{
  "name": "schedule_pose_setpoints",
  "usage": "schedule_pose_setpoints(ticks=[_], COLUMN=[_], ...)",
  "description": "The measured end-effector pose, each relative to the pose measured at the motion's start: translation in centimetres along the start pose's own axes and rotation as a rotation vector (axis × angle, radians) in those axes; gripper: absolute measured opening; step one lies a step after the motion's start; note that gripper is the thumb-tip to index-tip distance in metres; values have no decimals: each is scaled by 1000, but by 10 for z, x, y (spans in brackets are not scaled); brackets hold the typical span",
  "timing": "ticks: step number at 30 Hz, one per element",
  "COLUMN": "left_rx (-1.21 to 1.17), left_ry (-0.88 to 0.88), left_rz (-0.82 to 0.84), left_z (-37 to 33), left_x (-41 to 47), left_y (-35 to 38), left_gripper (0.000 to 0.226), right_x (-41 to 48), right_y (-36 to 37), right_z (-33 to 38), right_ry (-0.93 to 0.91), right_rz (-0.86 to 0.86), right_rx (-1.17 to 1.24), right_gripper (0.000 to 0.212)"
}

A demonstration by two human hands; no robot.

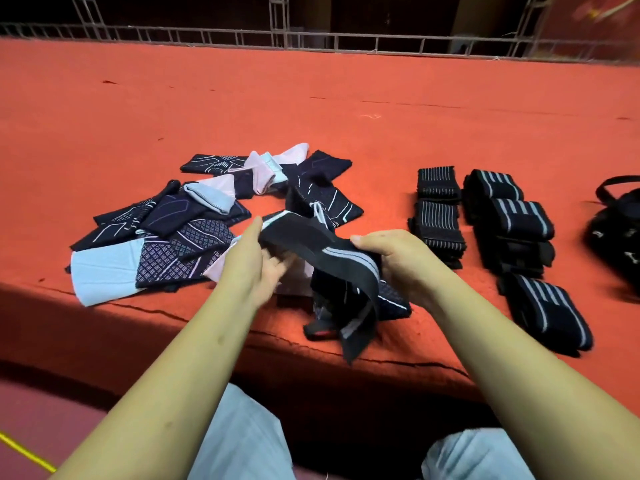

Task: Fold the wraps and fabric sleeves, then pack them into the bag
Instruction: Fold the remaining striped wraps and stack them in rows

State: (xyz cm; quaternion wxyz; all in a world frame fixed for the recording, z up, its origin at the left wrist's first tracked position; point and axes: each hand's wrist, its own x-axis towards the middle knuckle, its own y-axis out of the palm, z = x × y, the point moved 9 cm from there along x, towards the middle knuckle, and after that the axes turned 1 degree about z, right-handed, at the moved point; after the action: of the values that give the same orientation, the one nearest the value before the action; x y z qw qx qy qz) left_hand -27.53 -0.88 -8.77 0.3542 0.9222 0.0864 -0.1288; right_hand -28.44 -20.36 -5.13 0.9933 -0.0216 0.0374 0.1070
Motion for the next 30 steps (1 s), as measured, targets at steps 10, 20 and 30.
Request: schedule_pose_setpoints(ticks=[10, 20, 30], left_rx=[451, 809, 1396], left_ry=[74, 507, 582], left_rz=[97, 364, 797], left_z=[16, -3, 54], left_x=[-13, -48, -75], left_y=[18, 58, 110], left_gripper=[11, 34, 24], right_x=[-15, -11, -34], right_y=[-11, -12, -59], right_z=[-17, 16, -26], right_ry=[115, -115, 286], right_rz=[72, -182, -183], right_rx=[-333, -225, 113], right_gripper=[32, 27, 9])
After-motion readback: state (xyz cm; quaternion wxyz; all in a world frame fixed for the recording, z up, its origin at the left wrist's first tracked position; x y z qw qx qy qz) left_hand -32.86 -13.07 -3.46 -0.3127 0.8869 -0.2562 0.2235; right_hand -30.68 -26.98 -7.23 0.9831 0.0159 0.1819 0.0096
